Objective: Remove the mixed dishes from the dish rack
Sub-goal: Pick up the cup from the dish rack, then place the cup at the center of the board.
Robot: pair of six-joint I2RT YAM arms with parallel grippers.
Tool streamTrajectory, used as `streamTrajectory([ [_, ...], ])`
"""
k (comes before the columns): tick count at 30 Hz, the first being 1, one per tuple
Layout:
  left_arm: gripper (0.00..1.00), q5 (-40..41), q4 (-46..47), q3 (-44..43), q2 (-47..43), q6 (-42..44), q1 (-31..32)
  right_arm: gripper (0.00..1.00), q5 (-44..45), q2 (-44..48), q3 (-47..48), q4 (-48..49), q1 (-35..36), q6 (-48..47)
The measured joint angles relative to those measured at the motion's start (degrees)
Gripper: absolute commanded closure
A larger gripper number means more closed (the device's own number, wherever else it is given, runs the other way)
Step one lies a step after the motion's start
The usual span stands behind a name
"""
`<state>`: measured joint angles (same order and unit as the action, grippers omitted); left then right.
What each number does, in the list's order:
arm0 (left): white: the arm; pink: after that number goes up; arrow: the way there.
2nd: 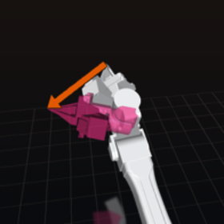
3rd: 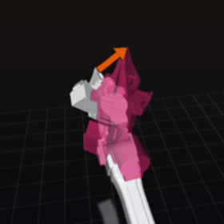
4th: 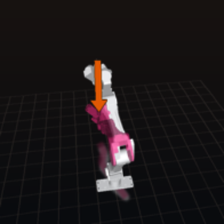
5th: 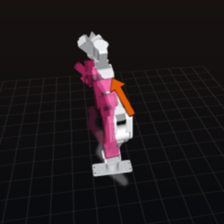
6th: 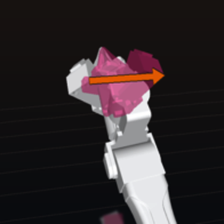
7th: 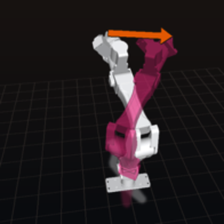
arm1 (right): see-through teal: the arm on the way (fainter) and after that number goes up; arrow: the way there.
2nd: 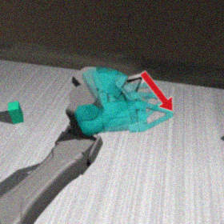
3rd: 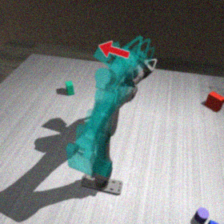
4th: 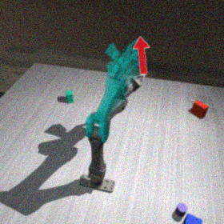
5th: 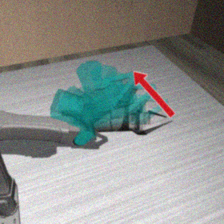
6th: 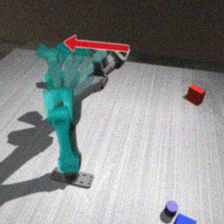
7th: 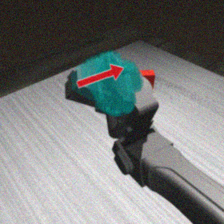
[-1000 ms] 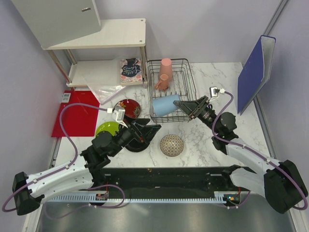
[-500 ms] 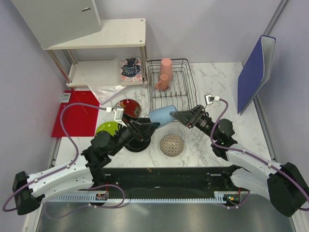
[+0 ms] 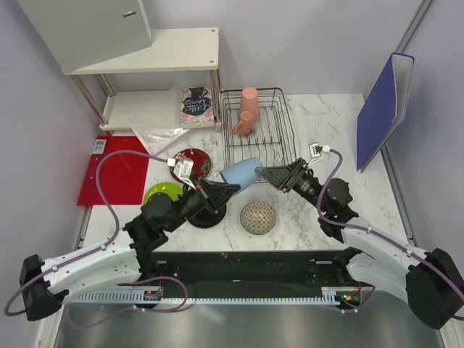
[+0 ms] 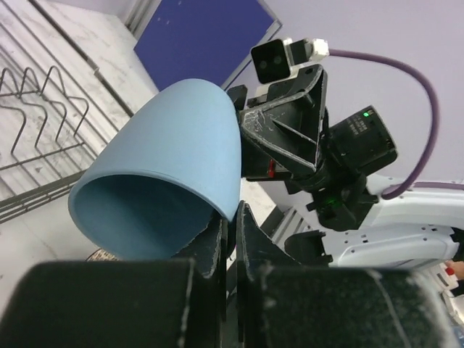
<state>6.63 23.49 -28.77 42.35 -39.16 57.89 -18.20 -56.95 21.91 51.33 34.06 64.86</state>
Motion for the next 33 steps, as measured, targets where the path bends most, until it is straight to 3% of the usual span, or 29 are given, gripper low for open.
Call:
streamTrajectory([
  [1, 0.98, 0.26, -1.53, -0.66, 0.00, 0.15, 0.00, 0.09, 0.44, 0.81, 0.11, -2.08, 0.09, -0.94],
  [2, 0.98, 0.59, -4.94, -2.27, 0.07, 0.46, 0.00, 0.02, 0.85, 1.70, 0.46, -4.85, 0.22, -2.38],
  [7, 0.98, 5.95, -19.39, -11.32, 1.14, 3.58, 0.00, 0.02, 5.38, 5.84, 5.46, -22.43, 0.98, -11.63],
  [12, 0.98, 18.60, -40.00, -27.71, 6.16, 7.61, -0.37, 0.02, 15.82, 8.92, 12.02, -40.59, 1.03, -19.61],
  [15, 0.98, 25.07, -52.06, -38.53, 11.80, 8.17, -3.87, 0.02, 22.40, 9.35, 14.05, -48.65, 1.03, -22.03],
  [20, 0.98, 20.57, -64.24, -47.30, 22.91, 8.33, -22.58, 0.02, 28.44, 8.74, 14.25, -57.16, 1.03, -23.17],
  [23, 0.98, 15.39, -69.13, -49.24, 31.39, 8.50, -30.29, 0.02, 29.55, 8.17, 14.29, -59.95, 1.03, -23.67],
  [33, 0.98, 3.89, -78.09, -66.82, 58.73, 12.46, -33.79, 0.02, 30.16, 7.19, 18.80, -66.58, 1.07, -24.83],
])
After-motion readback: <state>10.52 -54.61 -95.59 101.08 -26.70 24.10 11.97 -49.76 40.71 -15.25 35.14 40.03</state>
